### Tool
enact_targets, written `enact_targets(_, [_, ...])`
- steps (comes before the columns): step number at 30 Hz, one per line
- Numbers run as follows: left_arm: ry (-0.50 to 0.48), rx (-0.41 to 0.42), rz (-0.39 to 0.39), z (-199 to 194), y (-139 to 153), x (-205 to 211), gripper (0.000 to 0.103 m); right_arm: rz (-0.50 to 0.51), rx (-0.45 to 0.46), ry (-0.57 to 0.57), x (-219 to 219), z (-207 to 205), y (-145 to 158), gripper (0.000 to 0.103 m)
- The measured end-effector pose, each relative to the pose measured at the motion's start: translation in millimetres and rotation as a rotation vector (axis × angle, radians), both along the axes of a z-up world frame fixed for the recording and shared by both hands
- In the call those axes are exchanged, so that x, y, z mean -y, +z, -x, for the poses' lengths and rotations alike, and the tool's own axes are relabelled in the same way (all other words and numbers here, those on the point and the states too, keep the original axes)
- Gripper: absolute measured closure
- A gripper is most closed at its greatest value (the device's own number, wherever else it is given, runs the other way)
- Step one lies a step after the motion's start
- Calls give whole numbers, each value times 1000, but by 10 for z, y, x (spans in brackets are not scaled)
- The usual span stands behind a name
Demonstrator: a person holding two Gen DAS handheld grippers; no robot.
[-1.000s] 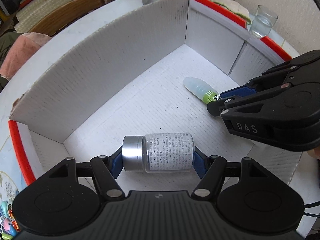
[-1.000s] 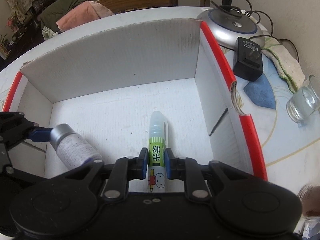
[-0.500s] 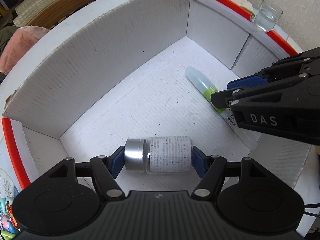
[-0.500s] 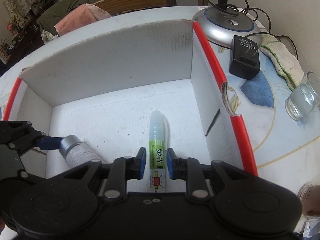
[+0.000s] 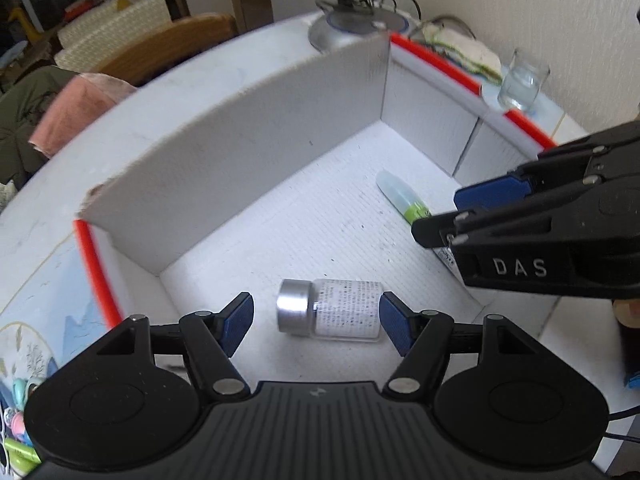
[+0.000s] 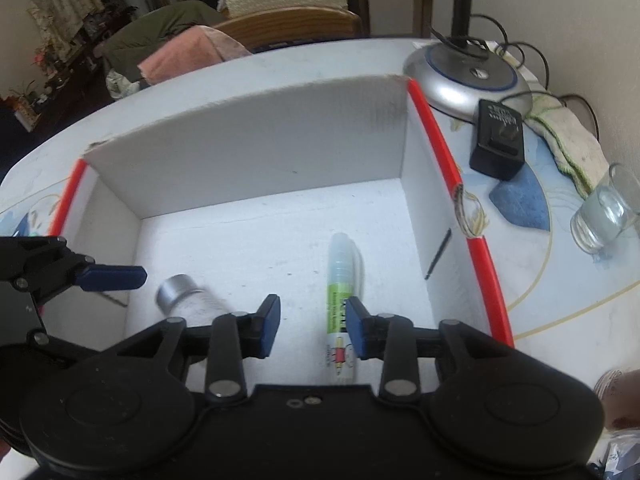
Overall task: Organize rigid objects
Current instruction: 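Lower the jar and glue stick into the box and open both grippers, then withdraw both grippers from the box back toward the cluttered mat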
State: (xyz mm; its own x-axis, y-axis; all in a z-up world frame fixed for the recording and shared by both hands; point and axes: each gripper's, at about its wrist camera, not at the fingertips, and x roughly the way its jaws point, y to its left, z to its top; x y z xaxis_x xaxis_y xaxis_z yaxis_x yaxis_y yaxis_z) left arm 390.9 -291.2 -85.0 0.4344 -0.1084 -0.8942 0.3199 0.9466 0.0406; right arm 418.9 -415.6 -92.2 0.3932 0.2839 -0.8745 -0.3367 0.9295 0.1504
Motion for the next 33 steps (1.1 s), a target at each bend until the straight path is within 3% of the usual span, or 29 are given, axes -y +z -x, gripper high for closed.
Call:
enact_targets(20, [72, 245, 105, 927, 791, -618, 34, -94, 135, 50, -274, 741, 681, 54])
enact_targets(33, [164, 342, 132, 1559, 971, -1384, 34, -166, 196, 70, -715, 1310, 951, 39])
